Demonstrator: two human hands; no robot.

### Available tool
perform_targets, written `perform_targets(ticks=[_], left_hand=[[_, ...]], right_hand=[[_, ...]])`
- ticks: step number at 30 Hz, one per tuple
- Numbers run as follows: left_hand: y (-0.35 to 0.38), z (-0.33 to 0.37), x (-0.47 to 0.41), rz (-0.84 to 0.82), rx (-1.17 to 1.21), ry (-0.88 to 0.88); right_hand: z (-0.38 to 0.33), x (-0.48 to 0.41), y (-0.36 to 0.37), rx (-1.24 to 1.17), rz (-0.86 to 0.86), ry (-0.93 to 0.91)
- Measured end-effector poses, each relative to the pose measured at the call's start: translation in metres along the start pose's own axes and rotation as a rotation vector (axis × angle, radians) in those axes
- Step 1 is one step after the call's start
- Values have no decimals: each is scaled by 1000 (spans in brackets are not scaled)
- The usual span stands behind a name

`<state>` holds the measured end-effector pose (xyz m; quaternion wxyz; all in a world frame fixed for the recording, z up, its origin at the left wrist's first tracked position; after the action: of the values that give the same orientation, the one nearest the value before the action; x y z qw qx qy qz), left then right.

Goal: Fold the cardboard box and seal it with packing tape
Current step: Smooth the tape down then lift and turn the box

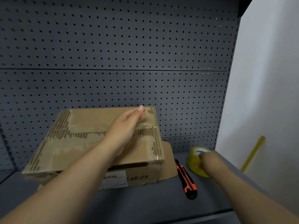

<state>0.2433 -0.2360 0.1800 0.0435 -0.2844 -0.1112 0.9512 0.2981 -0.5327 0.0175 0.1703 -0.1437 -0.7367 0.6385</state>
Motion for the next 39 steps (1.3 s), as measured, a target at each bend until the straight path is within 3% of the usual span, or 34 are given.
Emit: perform_targets(ticks=[4,5,7,10,12,14,16,20,22,25,28,30,33,34,39], left_hand=[[1,-1,-2,-16,21,-29],[0,-1,-1,-17,16,-32],[0,-2,-2,-30,-4,-30],[-2,-4,-5,-51,-8,-24],[-3,-6,-7,-55,1,-27],[-3,-7,-8,-51,0,-27],[-2,-4,-6,-54,-19,-10],[-18,8,5,-24,-102,24],[-45,18,17,59,-317,55],[-111,29,50,315,-694,69],[-176,5,85,393,-917,-105],[-198,-26,106,391,-780,-276],[-188,-62,122,438,-188,-368],[-182,-65,124,454,-93,-354],[-173,-61,132,709,-54,-250]], right_hand=[[13,-23,32,184,-231,111],[9,-24,30,237,-216,95],[-9,-17,4,174,8,21],[-47,35,-55,-546,380,-250],[-74,92,-88,-983,415,-463],[-97,142,-99,-1194,401,-617],[-121,171,-94,-1136,434,-702],[-145,177,-81,-896,576,-669],[-144,176,-81,-883,655,-635],[-142,172,-76,-927,594,-595],[-140,171,-76,-955,539,-546],[-140,166,-73,-971,457,-500],[-137,161,-68,-1032,379,-429],[-136,160,-67,-1053,375,-409],[-133,168,-61,-1107,429,-337]])
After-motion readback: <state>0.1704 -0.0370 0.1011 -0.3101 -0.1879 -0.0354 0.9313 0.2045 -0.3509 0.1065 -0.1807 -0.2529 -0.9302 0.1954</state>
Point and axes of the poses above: each hand's wrist, its own x-axis away from the middle knuckle, its own y-axis out of the palm, z = x × y, the point moved 8 cm from there along -x, towards the middle knuckle, and after that the axes turned 10 degrees about y, right-handed, at the moved point
